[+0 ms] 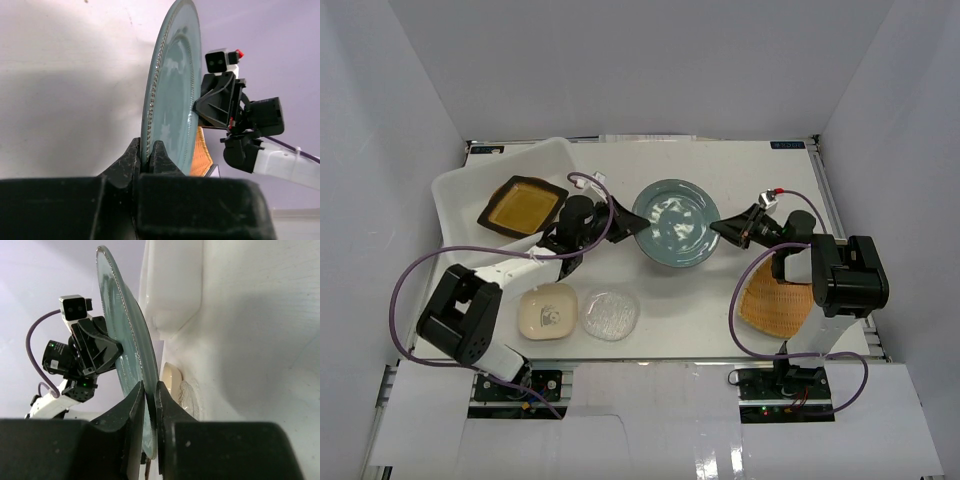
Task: Place the plates into the plastic bin on the countertop
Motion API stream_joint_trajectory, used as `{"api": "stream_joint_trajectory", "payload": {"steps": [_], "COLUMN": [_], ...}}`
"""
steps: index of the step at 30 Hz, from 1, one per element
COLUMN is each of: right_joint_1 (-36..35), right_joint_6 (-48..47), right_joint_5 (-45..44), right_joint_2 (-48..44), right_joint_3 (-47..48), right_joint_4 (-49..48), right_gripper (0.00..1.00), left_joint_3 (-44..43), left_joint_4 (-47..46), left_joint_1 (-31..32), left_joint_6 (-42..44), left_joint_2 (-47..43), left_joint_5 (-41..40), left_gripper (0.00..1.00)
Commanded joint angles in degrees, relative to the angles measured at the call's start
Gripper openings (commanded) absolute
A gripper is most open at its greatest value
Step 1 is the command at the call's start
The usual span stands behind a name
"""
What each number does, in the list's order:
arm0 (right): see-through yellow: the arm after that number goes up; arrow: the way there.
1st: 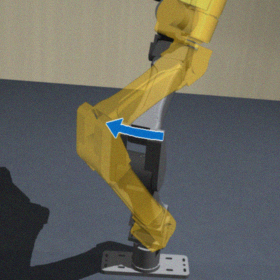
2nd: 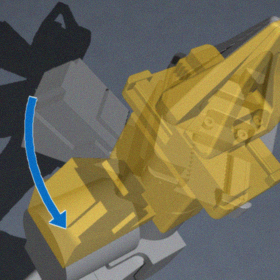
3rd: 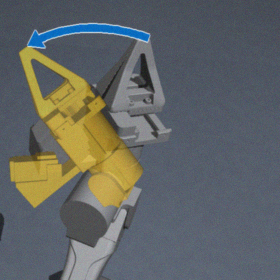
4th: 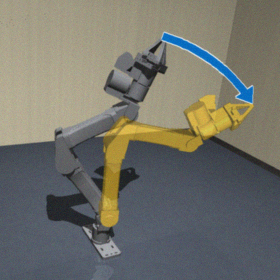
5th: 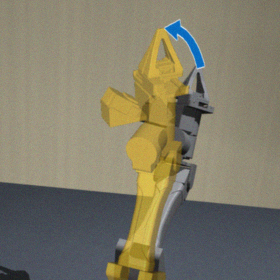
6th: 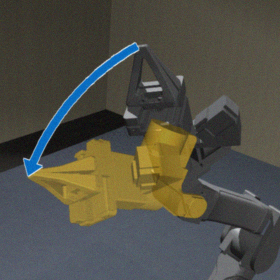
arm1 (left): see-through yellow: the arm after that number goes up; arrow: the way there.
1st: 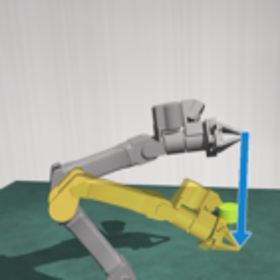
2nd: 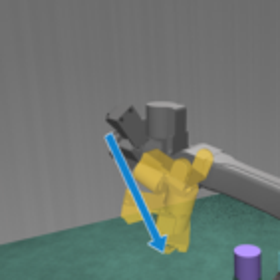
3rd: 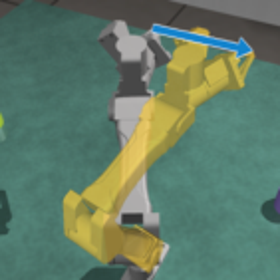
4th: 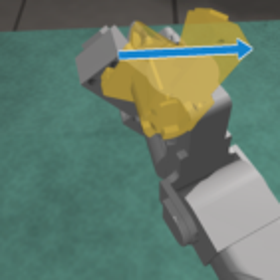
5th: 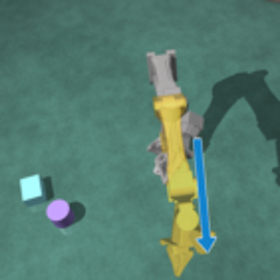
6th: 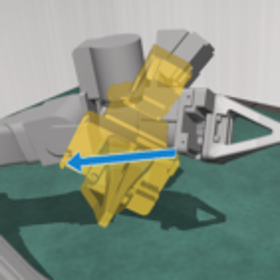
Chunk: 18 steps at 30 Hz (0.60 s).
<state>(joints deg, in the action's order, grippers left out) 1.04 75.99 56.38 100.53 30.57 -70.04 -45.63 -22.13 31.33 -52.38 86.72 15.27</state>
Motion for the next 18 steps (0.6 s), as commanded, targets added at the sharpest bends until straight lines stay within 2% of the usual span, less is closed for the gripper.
{"api": "stream_joint_trajectory", "payload": {"steps": [1,2,3,5,6,9,12,14,15,18], "right_joint_1": [-0.95,-0.95,-0.95,-0.95,-0.95,-2.62,-3.06,-4.11,-4.64,-8.15], "right_joint_6": [5.58,5.49,5.05,4.52,4.09,2.59,-0.65,-6.0,-8.55,-21.81], "right_joint_5": [2.95,3.03,3.12,3.12,3.21,3.21,2.69,2.07,1.02,-3.27], "right_joint_2": [-1.92,-2.0,-2.09,-2.88,-3.23,-5.34,-7.97,-8.86,-9.38,-11.49], "right_joint_3": [0.9,0.98,0.99,1.16,1.25,1.51,1.51,2.04,2.39,5.11], "right_joint_4": [-13.63,-13.54,-12.67,-12.05,-11.7,-8.98,-4.68,2.25,5.58,23.06], "right_gripper": [0.15,0.24,0.44,0.6,0.72,0.87,0.94,0.95,0.95,0.94], "left_joint_3": [0.27,0.19,0.1,0.1,-0.08,-0.6,-1.74,-2.53,-2.97,-3.5], "left_joint_4": [0.15,0.51,1.29,2.17,3.14,4.46,6.3,7.71,9.46,12.8], "left_joint_1": [0.05,-0.3,-0.74,-2.67,-3.64,-9.69,-19.69,-24.1,-28.65,-38.06], "left_joint_6": [4.92,4.75,4.31,3.43,2.9,0.79,-0.62,-1.32,-1.58,-1.93], "left_joint_2": [-3.04,-4.61,-5.41,-8.21,-9.19,-13.23,-17.8,-19.47,-20.87,-22.2], "left_joint_5": [-0.68,-0.42,-0.24,0.2,1.33,5.63,9.06,10.74,11.36,11.89], "left_gripper": [0.0,0.0,0.0,0.0,0.0,0.0,0.0,0.0,0.0,0.0]}}
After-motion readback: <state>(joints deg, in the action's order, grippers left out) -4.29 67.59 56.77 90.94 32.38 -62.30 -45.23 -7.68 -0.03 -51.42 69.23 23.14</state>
